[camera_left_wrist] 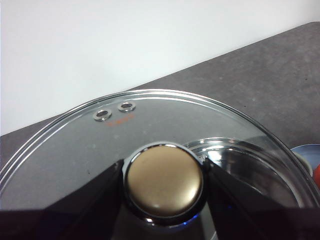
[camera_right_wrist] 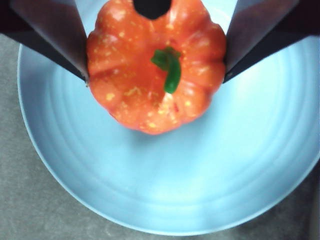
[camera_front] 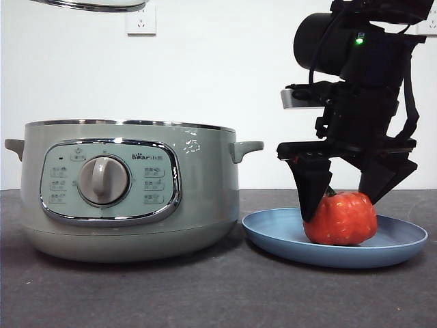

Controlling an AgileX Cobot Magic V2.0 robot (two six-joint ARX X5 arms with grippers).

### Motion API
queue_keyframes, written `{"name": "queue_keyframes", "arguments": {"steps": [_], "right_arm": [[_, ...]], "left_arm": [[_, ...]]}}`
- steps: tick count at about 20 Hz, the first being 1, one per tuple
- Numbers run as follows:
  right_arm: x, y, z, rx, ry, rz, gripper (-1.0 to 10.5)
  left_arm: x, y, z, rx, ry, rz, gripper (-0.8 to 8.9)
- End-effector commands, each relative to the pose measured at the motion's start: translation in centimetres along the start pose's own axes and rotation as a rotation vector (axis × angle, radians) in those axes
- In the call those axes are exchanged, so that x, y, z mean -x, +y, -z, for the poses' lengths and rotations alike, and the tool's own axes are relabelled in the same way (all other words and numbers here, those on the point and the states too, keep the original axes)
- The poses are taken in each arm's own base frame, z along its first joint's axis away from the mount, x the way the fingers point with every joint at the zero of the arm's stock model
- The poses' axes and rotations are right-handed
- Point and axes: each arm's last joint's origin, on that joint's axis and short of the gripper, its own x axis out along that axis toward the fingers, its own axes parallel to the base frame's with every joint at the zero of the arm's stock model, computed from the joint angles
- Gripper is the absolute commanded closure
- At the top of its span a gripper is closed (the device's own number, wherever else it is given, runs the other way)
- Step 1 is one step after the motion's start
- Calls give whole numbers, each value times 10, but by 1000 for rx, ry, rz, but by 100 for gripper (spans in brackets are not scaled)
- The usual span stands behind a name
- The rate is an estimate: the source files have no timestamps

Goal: Take the pumpkin out from the steamer,put the pumpkin in the blue plate,close the lid

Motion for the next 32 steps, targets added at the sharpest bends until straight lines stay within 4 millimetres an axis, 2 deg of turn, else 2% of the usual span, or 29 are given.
{"name": "queue_keyframes", "arguments": {"steps": [1, 3, 8, 11, 17, 21, 24, 28, 32], "right_arm": [[-3, 0, 3, -21, 14, 0, 396], [-3, 0, 3, -23, 24, 2, 344], [6, 0, 2, -25, -4, -13, 348], [34, -2, -1, -44, -88, -91, 348], [115, -16, 3, -78, -363, -125, 349], [160, -25, 16, -99, -520, -136, 349], [183, -29, 26, -108, -602, -146, 351], [200, -33, 34, -116, -665, -153, 351], [207, -35, 39, -119, -692, -156, 351]], "left_arm": [[6, 2, -8, 14, -71, -10, 826], [4, 2, -8, 13, -66, -10, 826], [-2, 1, -7, 9, -43, -7, 826], [-4, 0, -7, 9, -41, -5, 826], [-19, -4, -5, 16, -6, 62, 826], [-39, -9, -2, 25, 40, 126, 826], [-56, -14, 2, 22, 83, 162, 826], [-86, -20, 7, 38, 123, 220, 826], [-118, -28, 18, 54, 186, 277, 826]]}}
